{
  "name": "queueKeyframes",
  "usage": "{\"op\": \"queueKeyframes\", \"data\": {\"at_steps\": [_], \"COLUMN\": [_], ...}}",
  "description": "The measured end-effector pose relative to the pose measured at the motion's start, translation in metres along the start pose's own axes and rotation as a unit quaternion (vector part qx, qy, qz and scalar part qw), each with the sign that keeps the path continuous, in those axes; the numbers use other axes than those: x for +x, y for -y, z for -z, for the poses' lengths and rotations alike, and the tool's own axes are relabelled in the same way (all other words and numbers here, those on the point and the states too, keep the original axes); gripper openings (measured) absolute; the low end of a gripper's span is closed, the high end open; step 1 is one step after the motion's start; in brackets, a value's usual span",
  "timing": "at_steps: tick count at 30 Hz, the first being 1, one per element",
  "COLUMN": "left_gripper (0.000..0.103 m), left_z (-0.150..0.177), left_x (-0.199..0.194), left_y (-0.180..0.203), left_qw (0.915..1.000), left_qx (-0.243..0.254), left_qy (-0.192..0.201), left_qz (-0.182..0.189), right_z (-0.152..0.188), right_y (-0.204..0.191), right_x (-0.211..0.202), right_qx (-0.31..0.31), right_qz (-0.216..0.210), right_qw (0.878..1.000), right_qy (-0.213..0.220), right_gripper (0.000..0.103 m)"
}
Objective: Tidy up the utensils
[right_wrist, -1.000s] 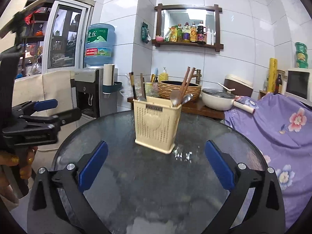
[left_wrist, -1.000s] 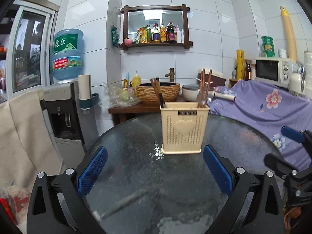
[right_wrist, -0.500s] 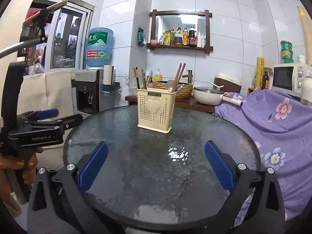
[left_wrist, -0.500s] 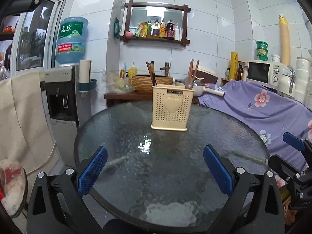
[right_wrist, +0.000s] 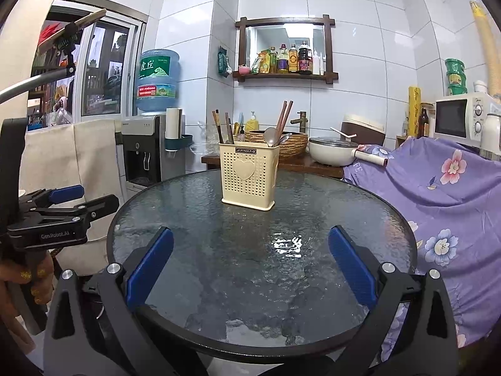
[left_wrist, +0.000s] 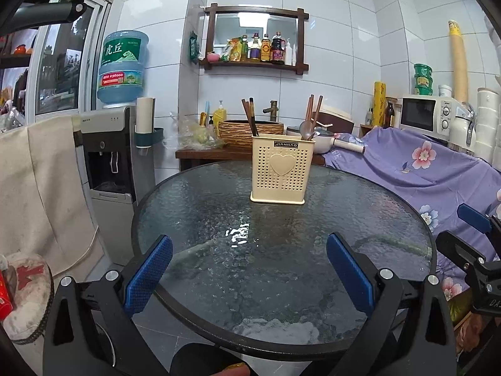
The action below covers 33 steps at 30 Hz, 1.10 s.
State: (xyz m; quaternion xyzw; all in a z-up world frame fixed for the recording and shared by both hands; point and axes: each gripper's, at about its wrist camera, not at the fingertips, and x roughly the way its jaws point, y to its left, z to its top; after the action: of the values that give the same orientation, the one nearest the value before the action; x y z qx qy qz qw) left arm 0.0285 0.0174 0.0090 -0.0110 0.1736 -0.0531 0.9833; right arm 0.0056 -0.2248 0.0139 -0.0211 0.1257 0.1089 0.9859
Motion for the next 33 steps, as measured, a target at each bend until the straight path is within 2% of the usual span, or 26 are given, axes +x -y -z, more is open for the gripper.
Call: {"op": "queueKeyframes", "data": {"at_steps": [8,33], "left_gripper": [0.097,0.097], "left_z": [-0.0023,-0.0023], "left_x": [-0.0036,-0.0063], "left_y": [0.0022,0.0000], "left_qw": [0.9999,0.9999], "left_qx": [0.006,0.008], "left_qy": [0.006,0.006], "left_qz": [-0.011,-0.013], "right_z": [0.0009,-0.0018], "right_y": [0.0016,0.0068], "right_x": [-0.0022,-0.0029], "right_qx": [0.006,0.014], "right_qz": [-0.004,-0.010], "right_qw": [1.000,1.000], "right_qy": [0.000,0.000], "right_gripper": [0.097,0.097]}}
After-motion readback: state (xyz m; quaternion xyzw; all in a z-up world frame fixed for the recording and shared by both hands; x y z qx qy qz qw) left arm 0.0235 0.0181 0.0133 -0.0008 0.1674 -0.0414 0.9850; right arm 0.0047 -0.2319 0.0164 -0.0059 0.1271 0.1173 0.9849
